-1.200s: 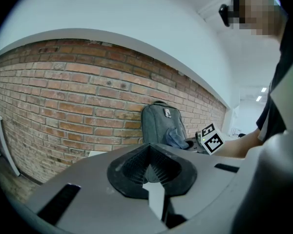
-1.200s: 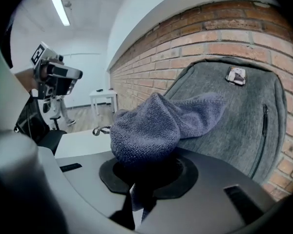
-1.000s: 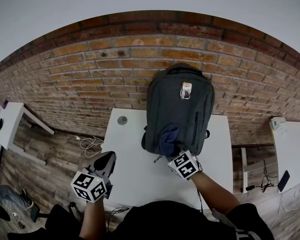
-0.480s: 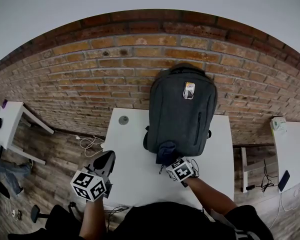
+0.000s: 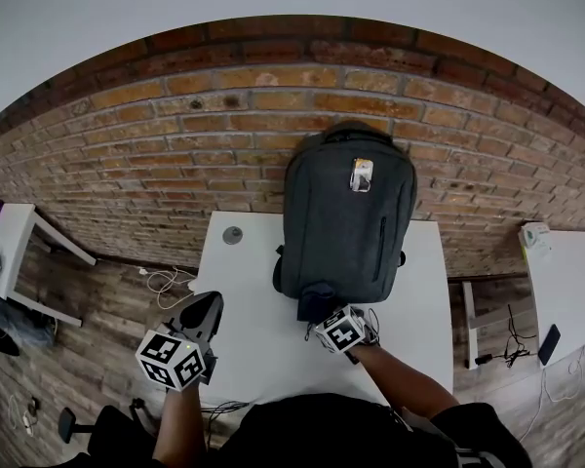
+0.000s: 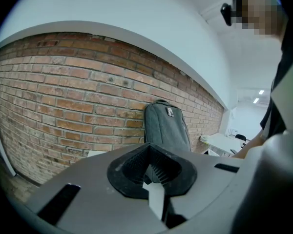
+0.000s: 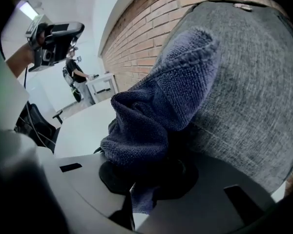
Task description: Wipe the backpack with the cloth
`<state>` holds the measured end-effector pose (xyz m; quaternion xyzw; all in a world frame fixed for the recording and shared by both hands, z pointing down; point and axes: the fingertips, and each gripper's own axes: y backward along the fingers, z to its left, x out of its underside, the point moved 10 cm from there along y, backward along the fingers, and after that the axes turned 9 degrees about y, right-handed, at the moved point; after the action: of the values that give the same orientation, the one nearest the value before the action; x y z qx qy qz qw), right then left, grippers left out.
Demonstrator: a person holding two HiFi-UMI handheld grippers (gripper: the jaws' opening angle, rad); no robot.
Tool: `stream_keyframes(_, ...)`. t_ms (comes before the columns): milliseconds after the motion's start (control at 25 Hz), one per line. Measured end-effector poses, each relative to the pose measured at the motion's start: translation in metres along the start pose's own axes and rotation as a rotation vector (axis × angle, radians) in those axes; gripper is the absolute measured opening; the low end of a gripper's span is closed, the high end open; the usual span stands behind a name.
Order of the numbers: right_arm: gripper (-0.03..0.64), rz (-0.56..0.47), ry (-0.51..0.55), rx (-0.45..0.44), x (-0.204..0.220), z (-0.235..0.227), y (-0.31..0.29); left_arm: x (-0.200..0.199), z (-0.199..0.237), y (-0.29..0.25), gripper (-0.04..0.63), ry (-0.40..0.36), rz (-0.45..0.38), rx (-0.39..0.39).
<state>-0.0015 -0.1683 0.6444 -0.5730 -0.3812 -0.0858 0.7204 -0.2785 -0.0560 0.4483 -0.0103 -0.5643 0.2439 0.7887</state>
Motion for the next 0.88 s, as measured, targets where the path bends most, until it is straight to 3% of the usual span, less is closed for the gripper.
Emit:
stream_keyframes(160,0.064,0.014,0.007,-0.001,-0.006,0.005,0.003,0.001,0.003,-0.001,-0.005,0.001,-0.001,0.003)
stream_keyframes(520,0.064,-0.178,-0.070,0.047,-0.050,-0.011,0.047,0.002,0.008,-0.002,-0.005,0.012,-0.001,0.007)
stream_keyframes(720,0.064,-0.310,-0.124,0.082,-0.091,-0.037,0.073,0.004,0.008,-0.003,-0.005,0.013,-0.002,0.013)
stream_keyframes(880,0.064,-0.358,-0.179,0.093,-0.118,-0.062,0.087,0.004,0.009,0.000,-0.006,0.014,-0.003,0.009)
